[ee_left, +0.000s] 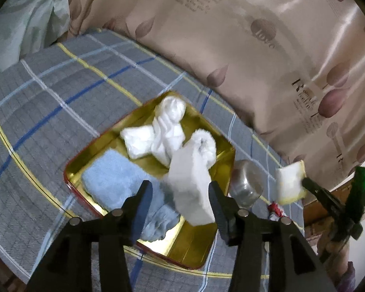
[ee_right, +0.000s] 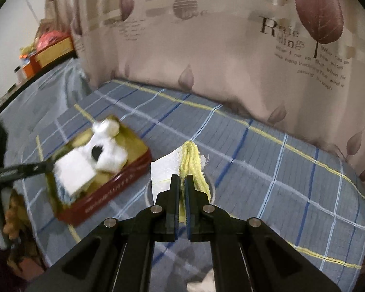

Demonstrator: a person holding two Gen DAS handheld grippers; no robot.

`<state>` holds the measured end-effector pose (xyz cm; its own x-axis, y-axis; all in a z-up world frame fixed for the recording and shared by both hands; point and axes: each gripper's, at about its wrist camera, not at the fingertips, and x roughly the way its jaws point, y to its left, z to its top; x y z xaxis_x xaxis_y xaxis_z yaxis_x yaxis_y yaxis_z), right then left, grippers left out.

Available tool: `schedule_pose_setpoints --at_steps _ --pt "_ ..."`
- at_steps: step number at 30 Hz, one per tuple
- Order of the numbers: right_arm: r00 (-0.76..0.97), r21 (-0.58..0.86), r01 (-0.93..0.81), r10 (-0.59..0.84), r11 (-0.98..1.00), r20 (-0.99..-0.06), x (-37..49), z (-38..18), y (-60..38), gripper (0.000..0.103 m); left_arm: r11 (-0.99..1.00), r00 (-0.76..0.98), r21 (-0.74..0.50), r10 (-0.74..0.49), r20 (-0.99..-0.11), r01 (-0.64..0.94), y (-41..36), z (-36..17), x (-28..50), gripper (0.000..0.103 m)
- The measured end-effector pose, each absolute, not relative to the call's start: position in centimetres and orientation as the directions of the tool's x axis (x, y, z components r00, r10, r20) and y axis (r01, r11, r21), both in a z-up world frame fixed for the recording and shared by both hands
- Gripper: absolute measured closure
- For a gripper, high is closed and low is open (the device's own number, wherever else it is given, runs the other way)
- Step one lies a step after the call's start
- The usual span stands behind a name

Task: Organize soft objects
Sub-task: 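Carry the yellow-trimmed cloth into the tin and open the right gripper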

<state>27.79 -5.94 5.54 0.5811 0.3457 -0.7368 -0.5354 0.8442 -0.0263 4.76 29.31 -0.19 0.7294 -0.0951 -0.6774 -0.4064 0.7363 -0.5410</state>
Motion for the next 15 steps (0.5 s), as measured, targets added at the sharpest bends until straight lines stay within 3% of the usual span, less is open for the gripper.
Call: schedule_pose_setpoints --at_steps 7,15 --pt "0.624 -0.013 -0.437 0.293 0.899 -0.725 32.2 5.3 -4.7 0.099 0.729 0.733 -0.514 -0.025 -0.680 -0.452 29.0 2.3 1.1 0.050" --pt "0.604 0.085 -0.514 0.430 0.854 -0.671 30.4 7.8 -0.3 0.099 0.742 0.736 -0.479 0.028 -0.677 -0.469 28.3 2.8 -2.7 0.049"
